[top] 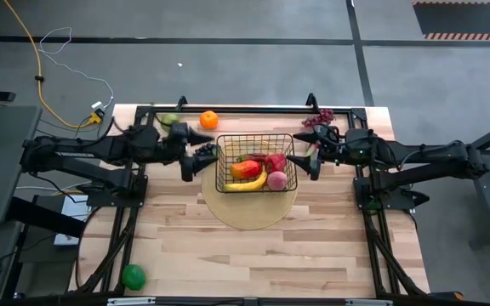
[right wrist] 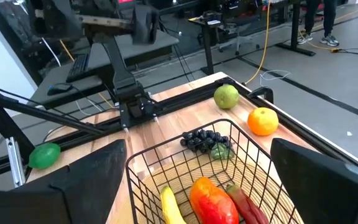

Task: Build produce basket
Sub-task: Put the green lemon into the wire basket

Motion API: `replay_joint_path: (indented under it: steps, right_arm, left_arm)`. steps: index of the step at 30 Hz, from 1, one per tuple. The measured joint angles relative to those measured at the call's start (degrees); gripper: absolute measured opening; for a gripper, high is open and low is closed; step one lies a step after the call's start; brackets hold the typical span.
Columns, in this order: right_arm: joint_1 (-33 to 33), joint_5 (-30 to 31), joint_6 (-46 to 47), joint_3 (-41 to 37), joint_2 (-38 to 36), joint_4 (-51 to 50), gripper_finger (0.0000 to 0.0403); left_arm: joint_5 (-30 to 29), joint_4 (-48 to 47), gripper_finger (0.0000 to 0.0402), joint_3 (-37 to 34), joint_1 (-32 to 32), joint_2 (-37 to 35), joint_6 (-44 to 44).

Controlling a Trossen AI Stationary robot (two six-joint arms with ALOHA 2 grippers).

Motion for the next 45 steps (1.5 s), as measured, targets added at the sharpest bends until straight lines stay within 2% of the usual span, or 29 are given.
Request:
replay_joint_path:
  steps: [4, 8, 12, 18, 22, 28, 34, 45]
  right_arm:
    - [0.00, 0.03, 0.52, 0.04, 0.00, -1.76, 0.0387]
    - [0.00, 0.03, 0.68, 0.07, 0.02, -3.02, 0.0387]
    - [0.00, 0.03, 1.05, 0.07, 0.02, -3.96, 0.0387]
    - [0.00, 0.03, 0.98, 0.07, 0.02, -5.18, 0.0387]
    - [0.00, 0.04, 0.62, 0.07, 0.04, -6.02, 0.0387]
    - [0.00, 0.05, 0.46, 0.07, 0.04, -7.24, 0.0387]
    - [0.00, 0.05, 0.78, 0.07, 0.04, -8.10, 0.0387]
    - [0.00, 0.01, 3.48, 0.07, 0.07, -9.78, 0.0387]
  left_arm:
    - [4.06, -24.52, 0.0392, 9.03, -4.08, 5.53, -12.37]
    - [12.44, -50.12, 0.0392, 16.02, -10.88, 12.03, -27.87]
    - [22.34, -61.47, 0.0392, 16.35, -21.85, 16.75, -42.45]
    - [35.25, -60.81, 0.0392, 15.02, -38.49, 24.53, -59.31]
    - [41.75, -60.52, 0.0392, 14.96, -44.76, 30.62, -63.32]
    - [42.65, -55.00, 0.0392, 14.95, -47.73, 40.34, -58.13]
    - [48.24, -53.86, 0.0392, 14.95, -47.88, 48.75, -50.19]
    - [50.58, -53.77, 0.0392, 14.95, -52.29, 53.28, -43.50]
